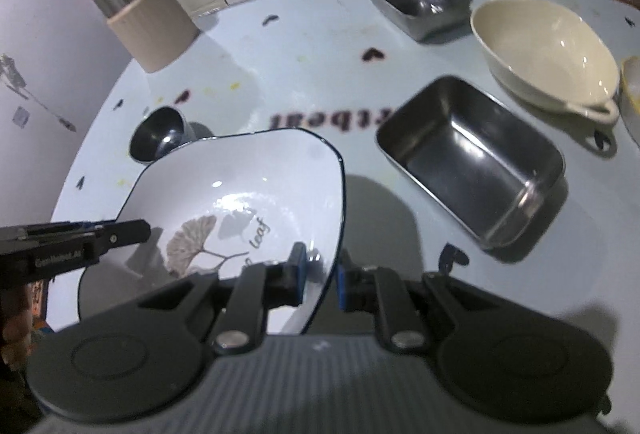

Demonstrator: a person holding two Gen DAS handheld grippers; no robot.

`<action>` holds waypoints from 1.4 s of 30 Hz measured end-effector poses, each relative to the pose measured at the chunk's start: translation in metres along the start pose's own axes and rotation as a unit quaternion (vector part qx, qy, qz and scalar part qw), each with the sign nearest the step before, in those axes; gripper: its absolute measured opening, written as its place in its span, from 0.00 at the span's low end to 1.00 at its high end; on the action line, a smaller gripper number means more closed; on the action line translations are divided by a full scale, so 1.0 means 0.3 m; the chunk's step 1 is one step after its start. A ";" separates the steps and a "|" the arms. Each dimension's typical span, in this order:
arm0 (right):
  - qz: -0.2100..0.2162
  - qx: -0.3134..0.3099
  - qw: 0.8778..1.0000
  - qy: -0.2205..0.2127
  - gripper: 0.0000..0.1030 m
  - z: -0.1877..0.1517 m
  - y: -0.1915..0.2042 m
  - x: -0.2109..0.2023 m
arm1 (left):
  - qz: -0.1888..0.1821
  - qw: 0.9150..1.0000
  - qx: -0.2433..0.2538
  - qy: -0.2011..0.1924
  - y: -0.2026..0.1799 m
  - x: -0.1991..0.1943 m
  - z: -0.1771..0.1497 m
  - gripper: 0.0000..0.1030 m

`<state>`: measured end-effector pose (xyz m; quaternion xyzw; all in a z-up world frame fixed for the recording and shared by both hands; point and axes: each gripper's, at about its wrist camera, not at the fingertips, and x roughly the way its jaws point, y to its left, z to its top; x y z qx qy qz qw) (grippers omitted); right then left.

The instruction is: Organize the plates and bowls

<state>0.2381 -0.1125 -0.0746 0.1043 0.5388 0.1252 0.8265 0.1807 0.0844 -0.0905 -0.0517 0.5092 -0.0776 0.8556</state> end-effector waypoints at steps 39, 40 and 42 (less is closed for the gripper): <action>-0.035 0.011 0.997 0.072 0.21 -0.014 -0.025 0.185 | 0.027 0.998 0.026 0.041 -0.019 0.172 0.014 0.19; -0.036 0.011 0.997 0.074 0.21 -0.016 -0.025 0.187 | 0.027 0.998 0.027 0.040 -0.020 0.170 0.013 0.19; -0.035 0.010 0.996 0.076 0.21 -0.021 -0.026 0.191 | 0.027 0.998 0.027 0.040 -0.020 0.169 0.012 0.19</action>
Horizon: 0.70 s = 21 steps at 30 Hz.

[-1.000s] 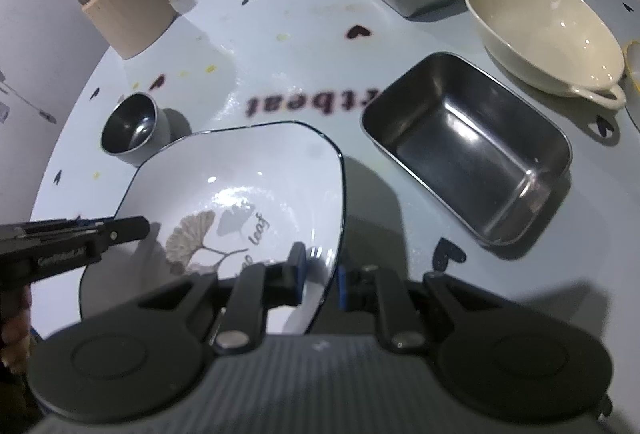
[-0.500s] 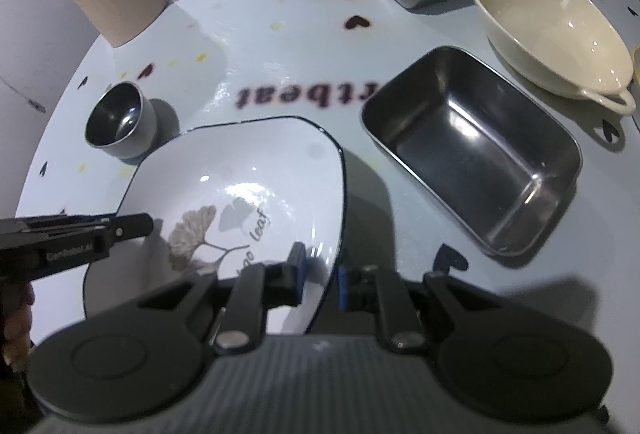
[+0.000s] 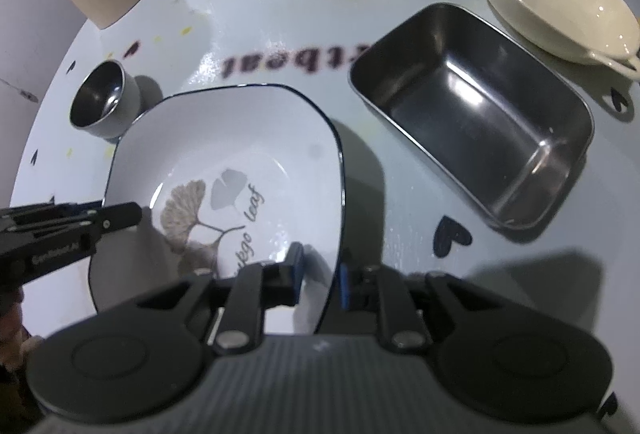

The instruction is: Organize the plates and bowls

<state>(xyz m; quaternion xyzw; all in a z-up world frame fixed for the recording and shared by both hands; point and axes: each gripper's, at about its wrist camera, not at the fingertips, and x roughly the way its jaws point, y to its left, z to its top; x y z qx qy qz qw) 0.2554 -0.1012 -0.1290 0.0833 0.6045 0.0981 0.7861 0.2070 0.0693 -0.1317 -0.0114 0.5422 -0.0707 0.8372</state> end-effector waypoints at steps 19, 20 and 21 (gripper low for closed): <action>0.019 -0.011 0.999 -0.033 0.16 -0.007 -0.024 -0.014 | -0.047 0.997 -0.051 0.025 0.050 0.013 -0.020 0.22; 0.021 -0.008 0.999 -0.035 0.16 -0.011 -0.026 -0.014 | -0.048 0.997 -0.050 0.026 0.050 0.013 -0.022 0.23; 0.024 -0.005 0.999 -0.036 0.17 -0.015 -0.029 -0.013 | -0.050 0.997 -0.048 0.028 0.050 0.014 -0.024 0.26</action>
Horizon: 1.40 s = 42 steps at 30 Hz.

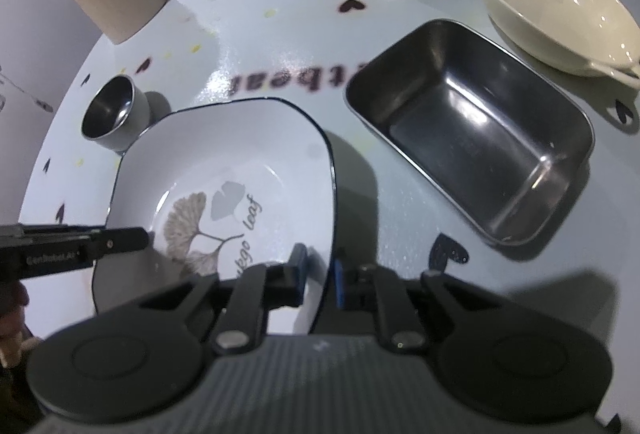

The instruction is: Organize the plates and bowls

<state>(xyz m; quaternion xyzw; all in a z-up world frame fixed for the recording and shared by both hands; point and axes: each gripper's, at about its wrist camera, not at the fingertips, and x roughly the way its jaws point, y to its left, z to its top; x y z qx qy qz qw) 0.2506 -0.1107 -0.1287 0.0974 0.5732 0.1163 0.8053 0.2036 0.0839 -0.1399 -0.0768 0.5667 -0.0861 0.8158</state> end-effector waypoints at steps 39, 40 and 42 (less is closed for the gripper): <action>0.013 0.190 0.953 -0.236 1.00 0.023 -0.394 -0.463 | -0.026 0.977 0.078 -0.199 -0.395 -0.258 0.110 1.00; 0.008 0.209 0.946 -0.247 1.00 0.032 -0.427 -0.461 | -0.030 0.975 0.081 -0.205 -0.414 -0.252 0.116 1.00; -0.013 0.246 0.936 -0.251 1.00 0.048 -0.479 -0.449 | -0.040 0.973 0.090 -0.211 -0.450 -0.240 0.127 1.00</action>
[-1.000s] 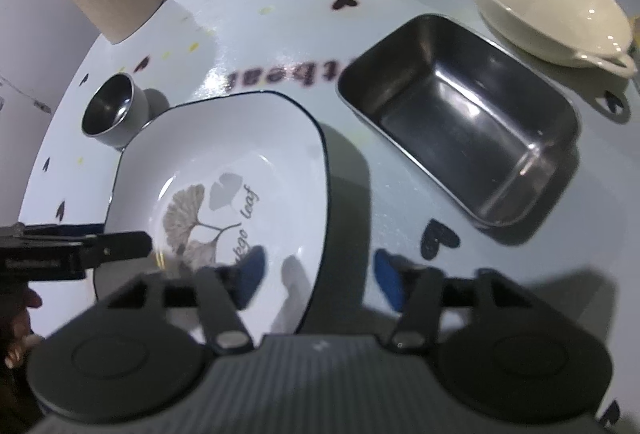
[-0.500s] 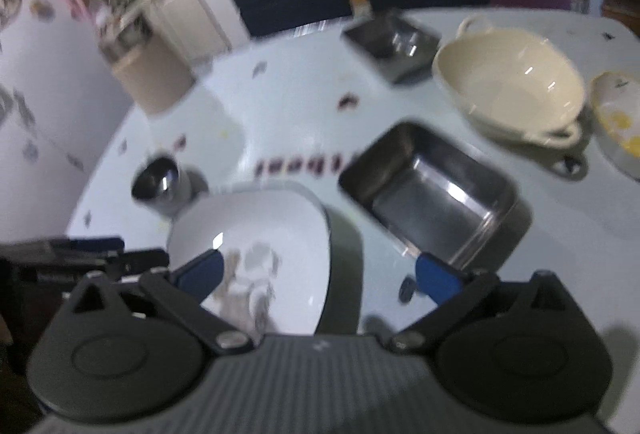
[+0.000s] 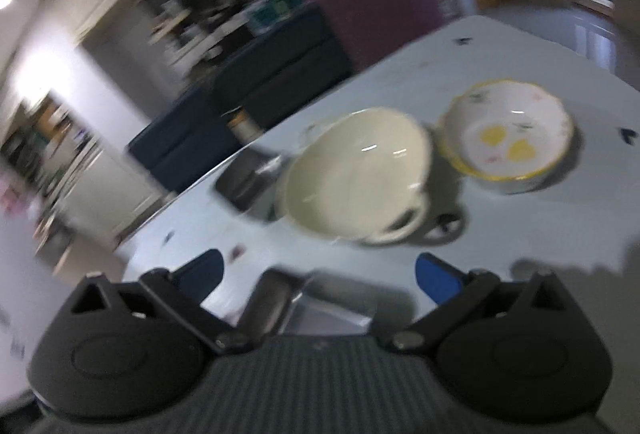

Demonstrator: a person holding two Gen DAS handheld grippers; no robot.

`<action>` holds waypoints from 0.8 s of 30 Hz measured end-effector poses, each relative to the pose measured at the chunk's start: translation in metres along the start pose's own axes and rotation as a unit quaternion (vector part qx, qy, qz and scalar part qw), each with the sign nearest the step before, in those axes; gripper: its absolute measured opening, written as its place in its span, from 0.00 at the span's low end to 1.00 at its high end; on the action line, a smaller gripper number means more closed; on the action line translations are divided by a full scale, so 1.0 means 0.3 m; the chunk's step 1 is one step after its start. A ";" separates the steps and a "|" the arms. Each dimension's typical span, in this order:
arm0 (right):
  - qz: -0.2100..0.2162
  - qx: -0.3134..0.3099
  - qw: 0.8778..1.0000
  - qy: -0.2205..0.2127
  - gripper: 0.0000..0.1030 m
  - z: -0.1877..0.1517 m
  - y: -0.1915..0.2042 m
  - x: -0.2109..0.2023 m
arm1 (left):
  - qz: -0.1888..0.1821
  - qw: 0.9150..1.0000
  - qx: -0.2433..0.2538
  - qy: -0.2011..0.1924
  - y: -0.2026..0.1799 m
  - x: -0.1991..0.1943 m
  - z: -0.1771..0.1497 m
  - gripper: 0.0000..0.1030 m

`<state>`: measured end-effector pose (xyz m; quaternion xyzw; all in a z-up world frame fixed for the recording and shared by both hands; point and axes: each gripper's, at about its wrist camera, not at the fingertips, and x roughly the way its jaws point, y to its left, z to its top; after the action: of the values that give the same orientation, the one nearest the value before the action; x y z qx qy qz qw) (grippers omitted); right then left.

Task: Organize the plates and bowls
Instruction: 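Move the right gripper to the cream two-handled bowl rim and close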

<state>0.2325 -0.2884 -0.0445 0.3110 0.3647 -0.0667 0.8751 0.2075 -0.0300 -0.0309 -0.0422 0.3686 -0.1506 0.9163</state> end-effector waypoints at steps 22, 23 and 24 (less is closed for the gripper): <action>-0.034 0.189 0.981 0.034 0.21 0.025 -0.183 0.260 | -0.085 0.995 -0.052 -0.016 -0.086 0.180 0.072 1.00; -0.043 0.180 0.982 0.032 0.20 0.027 -0.185 0.249 | -0.088 0.995 -0.050 -0.015 -0.094 0.181 0.072 1.00; -0.055 0.171 0.983 0.028 0.18 0.030 -0.188 0.239 | -0.091 0.995 -0.047 -0.014 -0.102 0.180 0.072 0.99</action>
<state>0.2705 -0.3309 -0.1164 0.4371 0.3885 -0.1675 0.7937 0.2516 -0.0765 -0.0454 -0.1206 0.3575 -0.2148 0.9009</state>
